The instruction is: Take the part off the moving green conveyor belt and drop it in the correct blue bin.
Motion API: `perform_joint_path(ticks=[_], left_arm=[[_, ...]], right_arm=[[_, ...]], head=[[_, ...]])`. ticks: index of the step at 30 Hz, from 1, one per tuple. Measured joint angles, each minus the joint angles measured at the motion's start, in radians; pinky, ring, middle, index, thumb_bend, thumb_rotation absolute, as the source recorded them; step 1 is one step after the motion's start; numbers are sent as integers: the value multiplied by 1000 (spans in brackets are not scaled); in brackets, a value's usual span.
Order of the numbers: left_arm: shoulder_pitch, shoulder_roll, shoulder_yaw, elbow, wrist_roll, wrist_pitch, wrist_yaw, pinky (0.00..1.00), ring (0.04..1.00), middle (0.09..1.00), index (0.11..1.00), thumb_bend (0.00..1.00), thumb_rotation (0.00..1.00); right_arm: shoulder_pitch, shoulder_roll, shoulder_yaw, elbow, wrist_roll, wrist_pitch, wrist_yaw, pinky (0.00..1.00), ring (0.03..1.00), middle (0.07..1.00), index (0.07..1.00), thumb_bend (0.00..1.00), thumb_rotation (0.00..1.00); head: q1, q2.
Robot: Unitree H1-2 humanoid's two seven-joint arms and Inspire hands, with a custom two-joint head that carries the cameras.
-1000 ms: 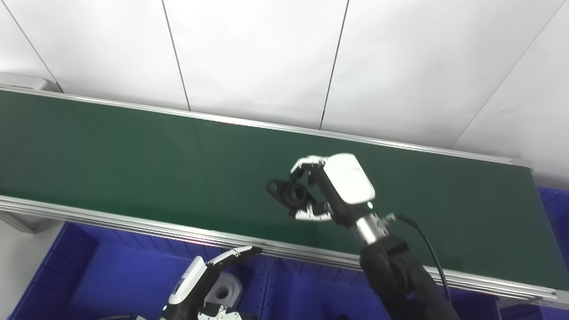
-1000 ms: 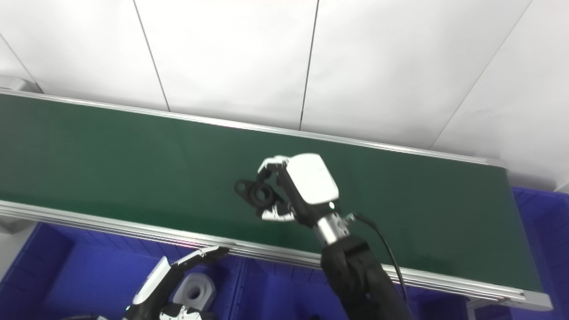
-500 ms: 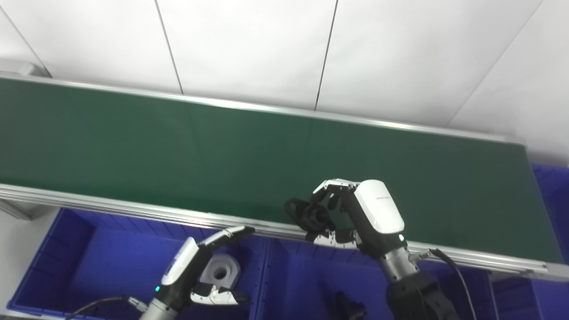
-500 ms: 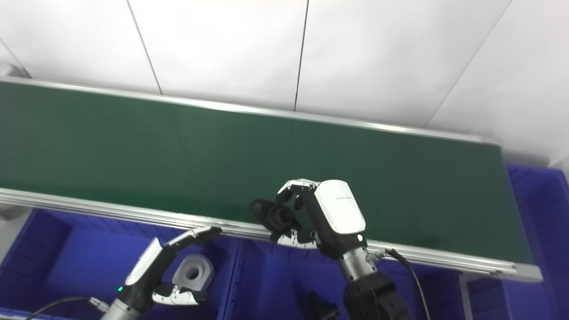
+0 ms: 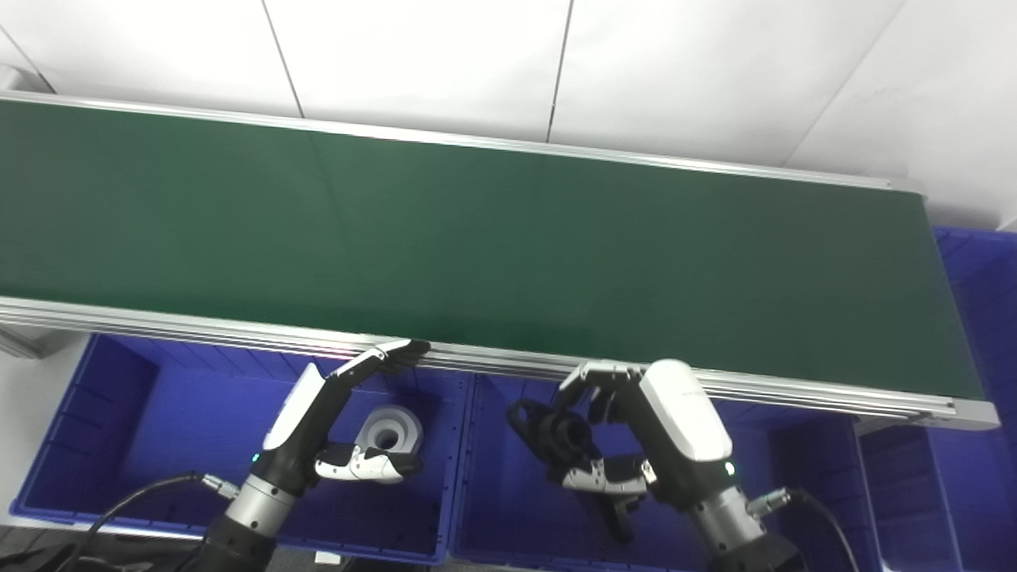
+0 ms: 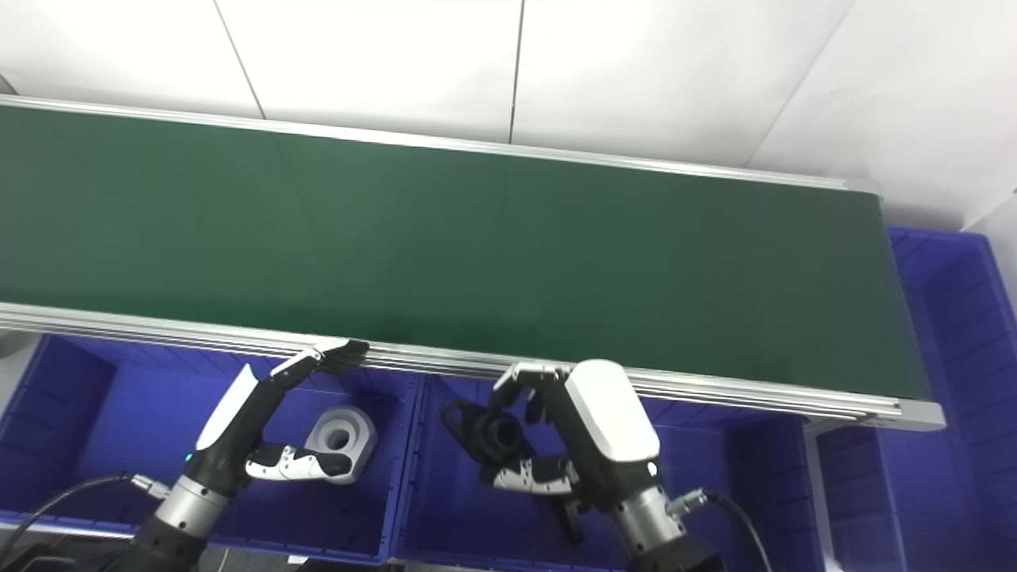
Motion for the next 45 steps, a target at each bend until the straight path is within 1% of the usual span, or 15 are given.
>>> perform_joint_path(ticks=[5, 7, 10, 15, 16, 17, 18, 20, 21, 23, 25, 28, 35, 41, 45], left_arm=[[7, -5, 38, -16, -12, 0, -50, 685, 738, 774, 781, 755, 674], [10, -9, 55, -24, -23, 0, -72, 687, 740, 774, 778, 756, 667], [16, -23, 81, -27, -33, 0, -103, 687, 739, 773, 780, 753, 658], [25, -38, 113, -33, -44, 0, -138, 688, 738, 773, 785, 745, 661], [27, -38, 118, -34, -44, 0, -146, 683, 734, 770, 782, 746, 654], [29, -38, 123, -35, -44, 0, -150, 682, 733, 770, 781, 747, 654], [30, -39, 130, -35, -44, 0, -153, 673, 729, 769, 781, 748, 652], [33, -41, 145, -35, -45, 0, -159, 667, 725, 768, 780, 750, 650], [35, -42, 149, -35, -45, 0, -161, 669, 727, 769, 781, 748, 652], [37, -46, 154, -36, -44, 0, -170, 677, 733, 770, 783, 742, 654], [37, -53, 156, -37, -44, 0, -173, 675, 732, 769, 781, 737, 647], [40, -62, 161, -41, -44, 0, -181, 677, 737, 771, 781, 745, 658], [62, -63, 169, -72, -41, 0, -192, 687, 740, 774, 783, 744, 661], [86, -55, 178, -90, -40, 0, -201, 687, 740, 774, 782, 749, 664], [93, -51, 189, -101, -40, 0, -214, 687, 740, 777, 786, 750, 667]], right_arm=[[6, -9, 7, 86, -15, 0, 4, 276, 450, 508, 475, 517, 0], [-7, -9, 7, 132, -27, 5, 17, 227, 447, 448, 508, 515, 0], [-39, 7, 7, 170, -48, 69, 59, 205, 402, 495, 491, 515, 0], [-111, 35, 13, 211, -61, 180, 149, 294, 407, 512, 491, 513, 0], [-127, 34, 21, 225, -65, 191, 164, 400, 466, 544, 516, 506, 49], [-147, 32, 31, 240, -69, 205, 186, 421, 490, 561, 512, 504, 66], [-162, 29, 39, 255, -71, 222, 214, 504, 574, 625, 503, 500, 114], [-178, 23, 47, 264, -71, 250, 261, 581, 648, 688, 671, 466, 277], [-183, 18, 54, 263, -72, 270, 287, 634, 703, 743, 746, 469, 520], [-202, -2, 79, 260, -79, 320, 366, 790, 853, 874, 863, 519, 852], [-215, -27, 104, 257, -87, 336, 429, 913, 942, 941, 914, 575, 962], [-211, -47, 117, 209, -90, 339, 458, 990, 984, 971, 936, 636, 997], [-131, -57, 102, 58, -35, 338, 446, 1000, 964, 949, 937, 731, 995], [14, -39, 68, -58, 90, 290, 308, 918, 927, 933, 935, 725, 934], [102, 34, 67, -85, 181, 230, 192, 794, 901, 936, 960, 718, 873]], head=[[-5, 11], [-9, 28], [-9, 29], [-17, 40], [-17, 40], [-17, 40], [-23, 43], [-26, 48], [-26, 48], [-28, 48], [-25, 48], [-17, 49], [-21, 55], [-28, 60], [-29, 61]])
